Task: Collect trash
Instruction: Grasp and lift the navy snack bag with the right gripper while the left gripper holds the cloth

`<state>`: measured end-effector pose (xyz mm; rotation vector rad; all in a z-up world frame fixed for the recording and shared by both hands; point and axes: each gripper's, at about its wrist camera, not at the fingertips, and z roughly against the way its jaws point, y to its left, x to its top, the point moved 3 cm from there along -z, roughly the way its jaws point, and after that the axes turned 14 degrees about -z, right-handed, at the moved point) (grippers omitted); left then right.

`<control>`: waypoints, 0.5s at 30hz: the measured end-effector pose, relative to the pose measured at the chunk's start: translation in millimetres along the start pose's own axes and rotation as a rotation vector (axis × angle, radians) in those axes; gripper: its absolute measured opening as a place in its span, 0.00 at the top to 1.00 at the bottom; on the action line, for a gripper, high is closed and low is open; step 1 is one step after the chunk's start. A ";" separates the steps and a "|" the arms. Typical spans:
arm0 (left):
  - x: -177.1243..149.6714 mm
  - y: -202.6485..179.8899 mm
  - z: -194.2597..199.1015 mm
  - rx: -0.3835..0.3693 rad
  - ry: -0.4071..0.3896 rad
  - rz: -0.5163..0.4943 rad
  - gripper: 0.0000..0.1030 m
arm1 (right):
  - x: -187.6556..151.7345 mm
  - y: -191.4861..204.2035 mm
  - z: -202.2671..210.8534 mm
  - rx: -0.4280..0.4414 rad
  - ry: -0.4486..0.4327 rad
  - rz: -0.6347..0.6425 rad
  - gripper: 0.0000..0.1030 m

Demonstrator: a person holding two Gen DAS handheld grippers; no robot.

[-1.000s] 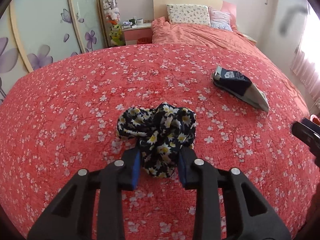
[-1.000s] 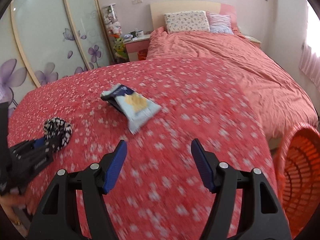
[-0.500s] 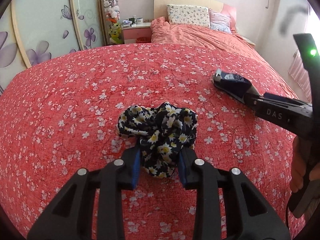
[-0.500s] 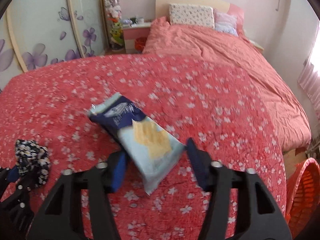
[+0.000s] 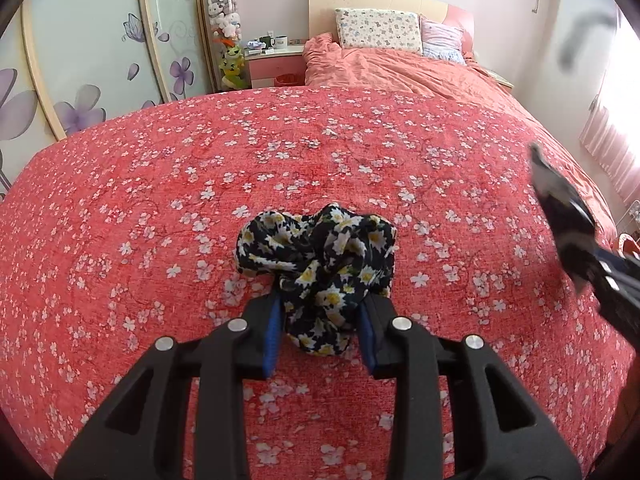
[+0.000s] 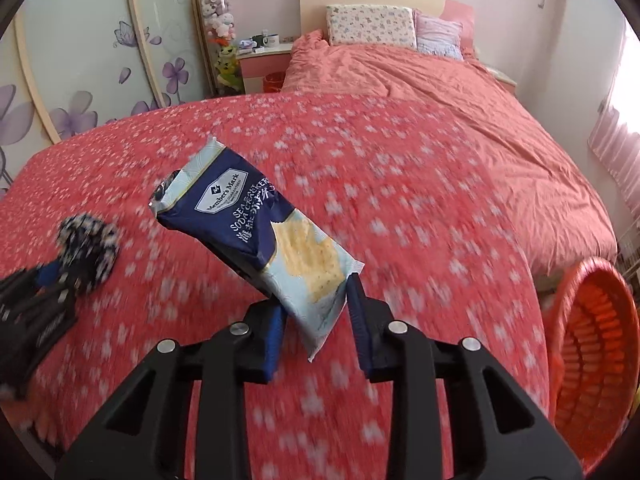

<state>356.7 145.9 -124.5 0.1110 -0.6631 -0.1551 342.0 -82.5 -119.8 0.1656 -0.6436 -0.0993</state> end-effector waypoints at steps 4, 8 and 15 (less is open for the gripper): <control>0.0 0.1 0.0 0.001 0.000 -0.001 0.68 | -15.2 -5.4 13.4 0.014 0.050 -0.007 0.69; 0.1 -1.0 -0.1 0.005 0.001 -0.004 0.68 | -19.8 3.4 19.3 -0.005 0.007 0.051 0.38; -0.4 -2.3 0.0 0.006 0.001 -0.004 0.68 | -9.7 18.8 2.9 -0.006 -0.025 0.115 0.31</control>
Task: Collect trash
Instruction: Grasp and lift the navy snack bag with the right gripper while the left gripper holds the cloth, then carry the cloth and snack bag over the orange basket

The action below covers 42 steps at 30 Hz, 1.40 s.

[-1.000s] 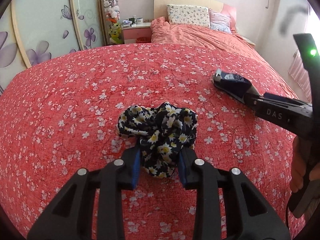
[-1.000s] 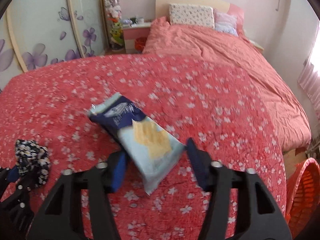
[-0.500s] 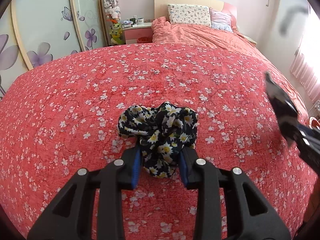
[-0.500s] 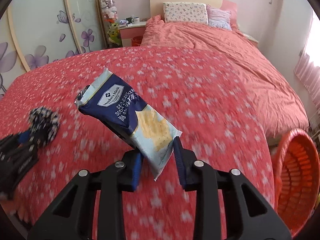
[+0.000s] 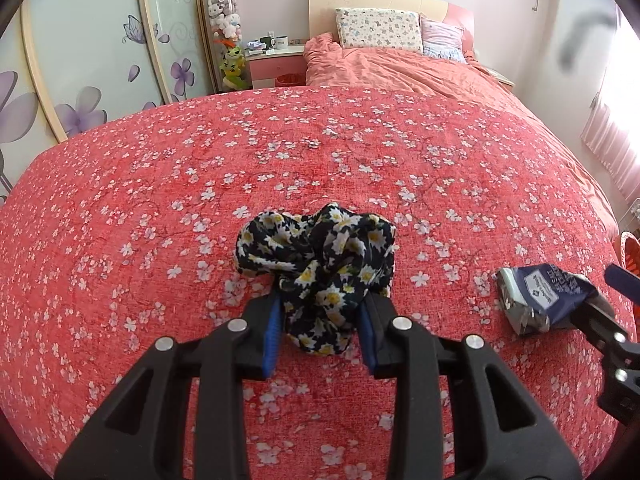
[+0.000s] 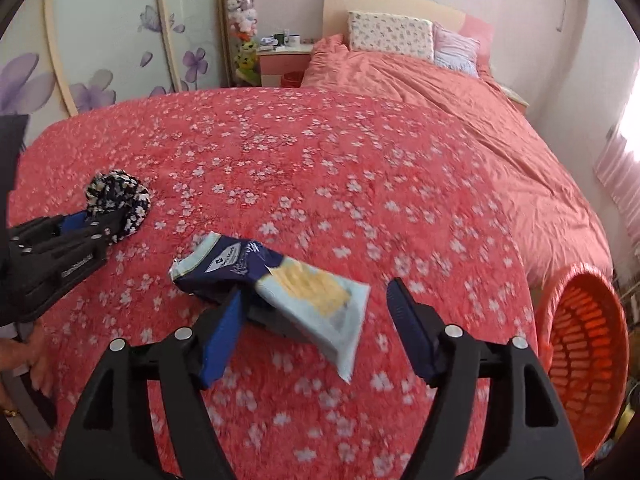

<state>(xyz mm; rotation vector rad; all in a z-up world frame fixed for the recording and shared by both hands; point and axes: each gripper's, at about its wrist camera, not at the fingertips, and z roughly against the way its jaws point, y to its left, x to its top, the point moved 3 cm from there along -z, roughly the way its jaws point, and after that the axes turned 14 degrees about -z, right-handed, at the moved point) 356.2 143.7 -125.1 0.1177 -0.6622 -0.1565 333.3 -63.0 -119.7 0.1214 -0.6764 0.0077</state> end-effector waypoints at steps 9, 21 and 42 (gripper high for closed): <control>-0.1 -0.6 0.5 -0.003 0.000 0.003 0.68 | 1.4 -14.1 -17.1 -0.057 0.036 -0.134 0.53; 0.4 -1.7 2.5 -0.023 -0.014 -0.001 0.75 | -2.6 -12.5 -2.5 -0.013 0.024 -0.151 0.81; 4.0 -29.6 95.2 -0.060 -0.188 -0.054 0.81 | -5.9 -47.9 64.0 0.142 -0.034 -0.265 0.92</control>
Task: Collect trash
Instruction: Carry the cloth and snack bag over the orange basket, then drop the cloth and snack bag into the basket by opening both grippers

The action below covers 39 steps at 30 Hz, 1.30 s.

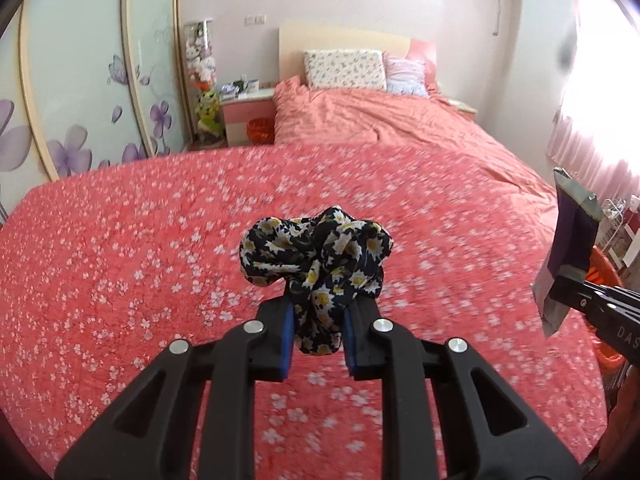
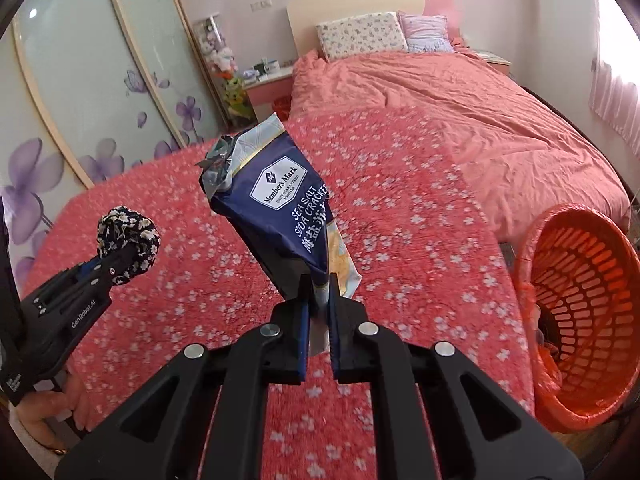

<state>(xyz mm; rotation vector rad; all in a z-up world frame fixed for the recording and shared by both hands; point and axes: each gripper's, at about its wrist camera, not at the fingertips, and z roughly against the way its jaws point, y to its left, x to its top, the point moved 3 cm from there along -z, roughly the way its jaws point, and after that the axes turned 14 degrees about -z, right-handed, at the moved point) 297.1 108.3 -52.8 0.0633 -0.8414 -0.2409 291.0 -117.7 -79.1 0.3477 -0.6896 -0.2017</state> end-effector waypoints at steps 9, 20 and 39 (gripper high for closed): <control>29.7 -43.9 54.4 -0.048 -0.107 -0.063 0.81 | 9.7 -26.1 48.5 0.032 -0.086 -0.057 0.92; 63.5 -128.8 92.1 -0.171 -0.194 -0.157 0.81 | 12.4 -80.4 99.1 -0.018 -0.211 -0.118 0.92; 84.2 -301.5 57.7 -0.435 -0.188 -0.313 0.80 | 26.7 -229.5 116.3 -0.162 -0.272 -0.342 0.92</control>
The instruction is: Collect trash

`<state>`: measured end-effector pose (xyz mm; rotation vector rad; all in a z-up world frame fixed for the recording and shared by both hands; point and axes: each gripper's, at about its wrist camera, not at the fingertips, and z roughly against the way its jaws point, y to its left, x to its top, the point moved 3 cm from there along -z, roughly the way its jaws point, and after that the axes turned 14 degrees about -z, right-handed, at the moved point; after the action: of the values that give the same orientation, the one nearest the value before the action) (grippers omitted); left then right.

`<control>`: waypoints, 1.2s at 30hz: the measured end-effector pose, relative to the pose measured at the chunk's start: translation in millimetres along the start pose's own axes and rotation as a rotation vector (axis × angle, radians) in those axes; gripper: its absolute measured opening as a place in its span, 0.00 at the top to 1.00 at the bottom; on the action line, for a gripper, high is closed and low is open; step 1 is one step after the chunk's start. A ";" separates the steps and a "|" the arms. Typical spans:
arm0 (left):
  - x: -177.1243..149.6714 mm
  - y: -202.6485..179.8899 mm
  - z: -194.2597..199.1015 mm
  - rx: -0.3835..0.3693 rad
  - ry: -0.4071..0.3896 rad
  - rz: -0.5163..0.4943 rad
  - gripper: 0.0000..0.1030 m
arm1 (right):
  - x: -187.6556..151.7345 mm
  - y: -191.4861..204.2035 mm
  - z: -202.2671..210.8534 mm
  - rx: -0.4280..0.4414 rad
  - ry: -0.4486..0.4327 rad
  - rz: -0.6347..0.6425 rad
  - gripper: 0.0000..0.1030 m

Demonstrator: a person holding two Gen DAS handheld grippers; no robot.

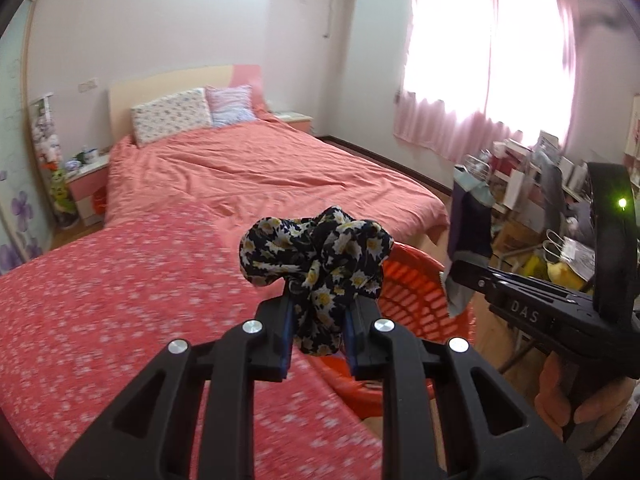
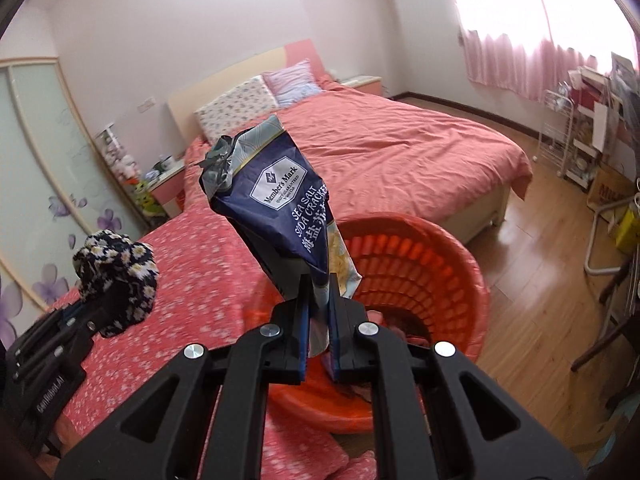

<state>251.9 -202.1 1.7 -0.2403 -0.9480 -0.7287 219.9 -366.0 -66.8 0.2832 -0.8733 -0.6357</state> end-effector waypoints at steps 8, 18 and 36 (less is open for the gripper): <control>2.2 -35.3 -67.8 -0.031 0.063 -0.042 0.62 | 12.3 -30.6 -28.5 -0.029 0.032 -0.055 0.86; -21.3 -10.1 -88.7 0.036 0.131 -0.001 0.49 | 4.7 -38.4 -26.4 -0.058 0.027 -0.063 0.42; -93.0 39.5 112.6 0.383 -0.044 0.031 0.04 | -59.1 26.2 98.8 -0.090 -0.287 0.189 0.02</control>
<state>170.2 -74.8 -3.5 0.0660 -1.1026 -0.5020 125.0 -306.6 -29.7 0.0258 -1.1288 -0.5450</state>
